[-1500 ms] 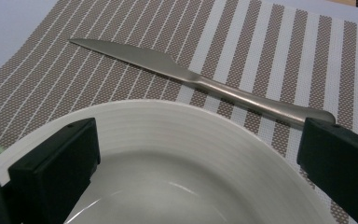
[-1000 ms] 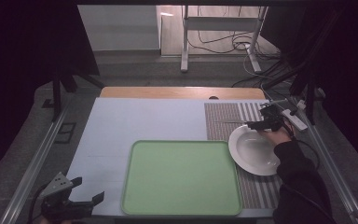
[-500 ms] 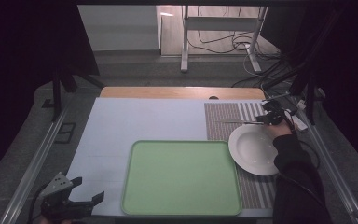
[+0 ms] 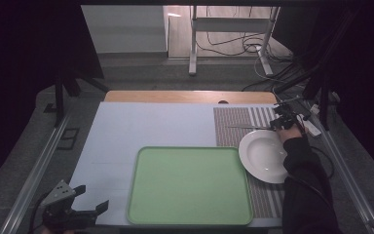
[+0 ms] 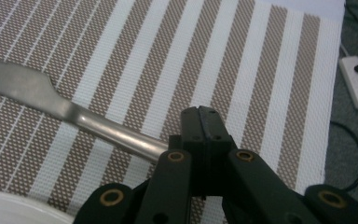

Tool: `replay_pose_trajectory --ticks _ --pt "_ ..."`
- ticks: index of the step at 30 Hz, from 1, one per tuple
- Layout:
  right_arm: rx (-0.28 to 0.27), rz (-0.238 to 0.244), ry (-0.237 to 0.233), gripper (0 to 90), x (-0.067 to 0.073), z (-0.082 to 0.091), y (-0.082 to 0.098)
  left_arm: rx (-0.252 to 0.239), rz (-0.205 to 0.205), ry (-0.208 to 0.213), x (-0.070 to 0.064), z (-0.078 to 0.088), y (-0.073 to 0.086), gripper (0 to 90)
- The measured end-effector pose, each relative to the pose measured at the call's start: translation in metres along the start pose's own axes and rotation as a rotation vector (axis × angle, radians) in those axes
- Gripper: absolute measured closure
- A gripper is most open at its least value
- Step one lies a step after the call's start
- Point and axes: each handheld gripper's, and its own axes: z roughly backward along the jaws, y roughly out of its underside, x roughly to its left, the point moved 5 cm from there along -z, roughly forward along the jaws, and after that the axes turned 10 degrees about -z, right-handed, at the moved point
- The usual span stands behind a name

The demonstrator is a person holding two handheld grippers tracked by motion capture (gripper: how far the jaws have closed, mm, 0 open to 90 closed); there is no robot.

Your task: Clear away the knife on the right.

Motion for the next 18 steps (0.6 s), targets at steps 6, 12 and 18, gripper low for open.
replay_pose_trajectory --ticks 6,12,18 --pt "0.058 0.004 0.002 90.0 -0.011 0.007 0.011 0.001 -0.005 -0.003 -0.001 0.0 0.0 2.2" --pt "0.129 0.04 -0.067 90.0 -0.014 0.017 0.024 0.001 -0.006 -0.003 -0.001 0.0 0.0 2.2" --pt "0.164 0.059 -0.081 90.0 -0.015 0.02 0.027 0.001 -0.005 -0.002 -0.001 0.0 -0.001 2.2"
